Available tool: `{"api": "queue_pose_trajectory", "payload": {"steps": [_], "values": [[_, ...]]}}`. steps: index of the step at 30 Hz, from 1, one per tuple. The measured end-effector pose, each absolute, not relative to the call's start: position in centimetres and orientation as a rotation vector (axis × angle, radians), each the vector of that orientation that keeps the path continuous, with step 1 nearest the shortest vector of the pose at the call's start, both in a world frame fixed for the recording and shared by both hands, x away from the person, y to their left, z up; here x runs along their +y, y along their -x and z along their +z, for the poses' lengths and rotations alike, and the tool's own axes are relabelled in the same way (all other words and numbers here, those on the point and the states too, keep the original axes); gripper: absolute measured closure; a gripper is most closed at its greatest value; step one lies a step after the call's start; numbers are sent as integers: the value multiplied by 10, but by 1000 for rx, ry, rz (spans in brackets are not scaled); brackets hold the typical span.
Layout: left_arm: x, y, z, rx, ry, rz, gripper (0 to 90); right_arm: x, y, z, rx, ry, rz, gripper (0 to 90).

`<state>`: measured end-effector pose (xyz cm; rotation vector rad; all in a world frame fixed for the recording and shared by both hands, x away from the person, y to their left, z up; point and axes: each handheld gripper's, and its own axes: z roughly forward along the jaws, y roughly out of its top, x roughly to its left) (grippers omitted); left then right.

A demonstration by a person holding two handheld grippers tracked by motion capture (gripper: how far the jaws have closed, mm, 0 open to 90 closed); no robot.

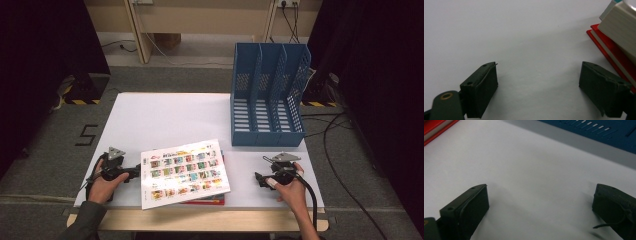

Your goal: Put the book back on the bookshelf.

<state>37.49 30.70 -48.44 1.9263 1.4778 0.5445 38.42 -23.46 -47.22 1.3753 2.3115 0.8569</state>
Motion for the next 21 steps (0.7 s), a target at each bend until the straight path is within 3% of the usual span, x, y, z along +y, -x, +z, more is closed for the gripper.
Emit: {"api": "queue_pose_trajectory", "payload": {"steps": [5, 9, 11, 21], "values": [[307, -375, -484, 1480, -1926, 540, 144, -234, -383, -471, 2308, -1371, 852, 46], [307, -375, -484, 1479, -1925, 541, 145, -236, -381, -468, 2282, -1364, 871, 226], [308, -374, -484, 1474, -1919, 541, 149, -236, -380, -466, 2271, -1370, 883, 199], [310, -363, -471, 1485, -1836, 552, 148, -235, -369, -452, 2226, -1396, 1028, 227]]}}
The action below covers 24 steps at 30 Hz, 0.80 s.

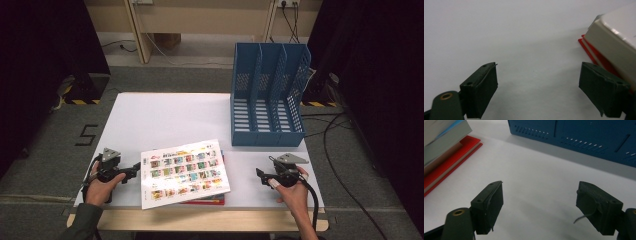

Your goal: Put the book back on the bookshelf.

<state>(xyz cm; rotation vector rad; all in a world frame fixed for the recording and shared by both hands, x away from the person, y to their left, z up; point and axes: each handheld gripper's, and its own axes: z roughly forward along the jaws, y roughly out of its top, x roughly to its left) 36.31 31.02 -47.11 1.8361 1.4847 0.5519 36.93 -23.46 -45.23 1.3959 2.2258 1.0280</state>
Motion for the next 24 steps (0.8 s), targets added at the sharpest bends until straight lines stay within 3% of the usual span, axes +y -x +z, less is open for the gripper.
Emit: {"api": "queue_pose_trajectory", "payload": {"steps": [6, 20, 24], "values": [[302, -349, -458, 1435, -1839, 564, 156, -228, -364, -445, 2234, -1392, 1091, 245], [302, -319, -445, 1375, -1835, 450, 175, -211, -359, -439, 2279, -1331, 1131, 246], [297, -314, -443, 1359, -1839, 457, 275, -210, -359, -439, 2274, -1339, 1145, 248]]}}
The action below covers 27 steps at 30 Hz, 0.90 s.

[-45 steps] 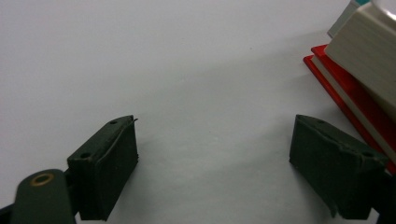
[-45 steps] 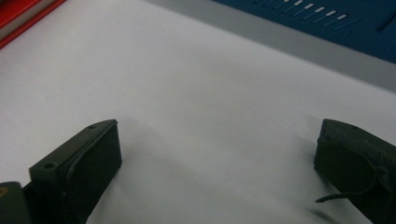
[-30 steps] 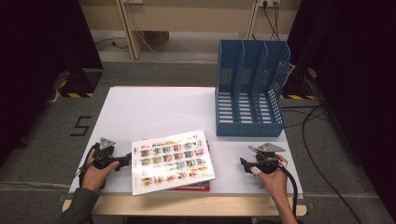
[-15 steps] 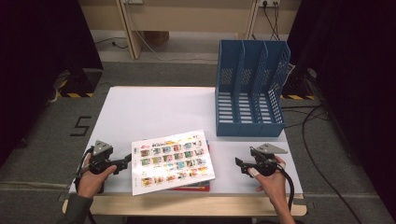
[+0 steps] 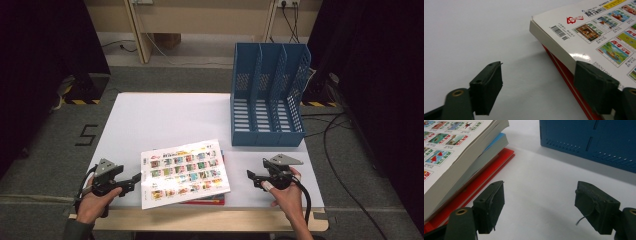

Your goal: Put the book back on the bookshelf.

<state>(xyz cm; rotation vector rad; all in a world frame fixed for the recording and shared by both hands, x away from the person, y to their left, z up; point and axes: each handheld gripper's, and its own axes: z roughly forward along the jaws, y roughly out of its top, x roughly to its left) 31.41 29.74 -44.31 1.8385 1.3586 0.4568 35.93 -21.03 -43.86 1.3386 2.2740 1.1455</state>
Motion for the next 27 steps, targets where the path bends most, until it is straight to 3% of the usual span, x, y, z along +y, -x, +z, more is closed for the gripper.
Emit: {"api": "queue_pose_trajectory", "payload": {"steps": [2, 5, 6, 9, 12, 17, 24, 27], "values": [[296, -313, -442, 1351, -1833, 447, 374, -209, -359, -439, 2279, -1338, 1141, 248], [292, -311, -441, 1340, -1843, 450, 424, -208, -360, -438, 2286, -1331, 1153, 249], [290, -311, -440, 1340, -1847, 450, 489, -206, -360, -437, 2285, -1326, 1162, 250], [287, -310, -439, 1334, -1861, 463, 515, -203, -361, -434, 2288, -1325, 1212, 250], [278, -310, -439, 1300, -1884, 438, 491, -200, -361, -432, 2289, -1324, 1245, 250], [264, -315, -438, 1247, -1924, 463, 295, -190, -359, -430, 2332, -1307, 1315, 249], [258, -321, -440, 1220, -1934, 476, 265, -180, -363, -432, 2385, -1281, 1338, 233], [257, -325, -442, 1222, -1923, 475, 223, -177, -366, -435, 2426, -1294, 1350, 178]]}}
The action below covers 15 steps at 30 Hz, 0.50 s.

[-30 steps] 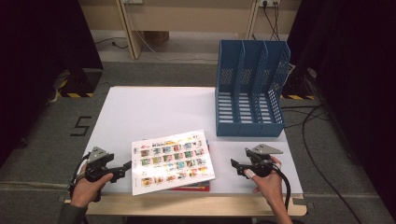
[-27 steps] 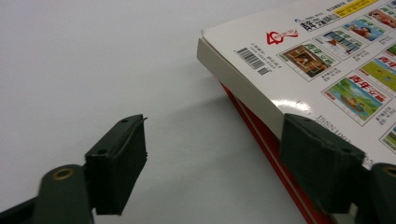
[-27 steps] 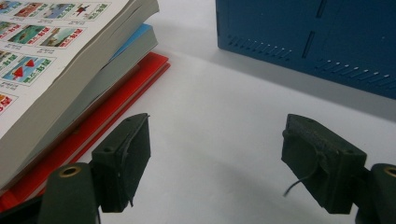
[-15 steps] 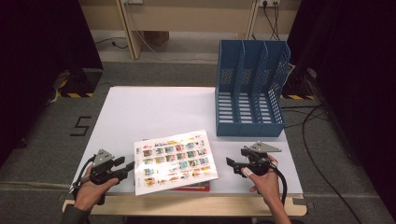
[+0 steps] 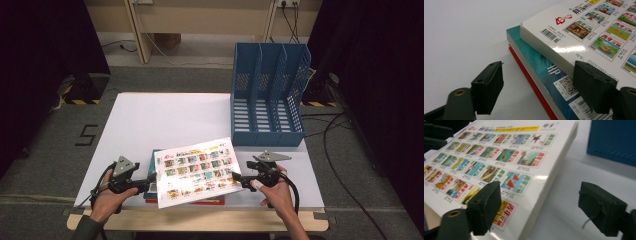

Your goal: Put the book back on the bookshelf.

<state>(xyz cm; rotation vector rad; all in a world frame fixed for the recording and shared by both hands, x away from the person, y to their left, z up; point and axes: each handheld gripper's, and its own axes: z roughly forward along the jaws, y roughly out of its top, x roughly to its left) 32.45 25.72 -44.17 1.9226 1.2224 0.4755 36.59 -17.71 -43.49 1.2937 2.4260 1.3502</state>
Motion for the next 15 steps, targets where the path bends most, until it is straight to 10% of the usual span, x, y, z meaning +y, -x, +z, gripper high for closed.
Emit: {"api": "queue_pose_trajectory", "payload": {"steps": [15], "values": [[258, -329, -446, 1237, -1899, 466, 164, -153, -393, -449, 2646, -1323, 1468, 128]]}}
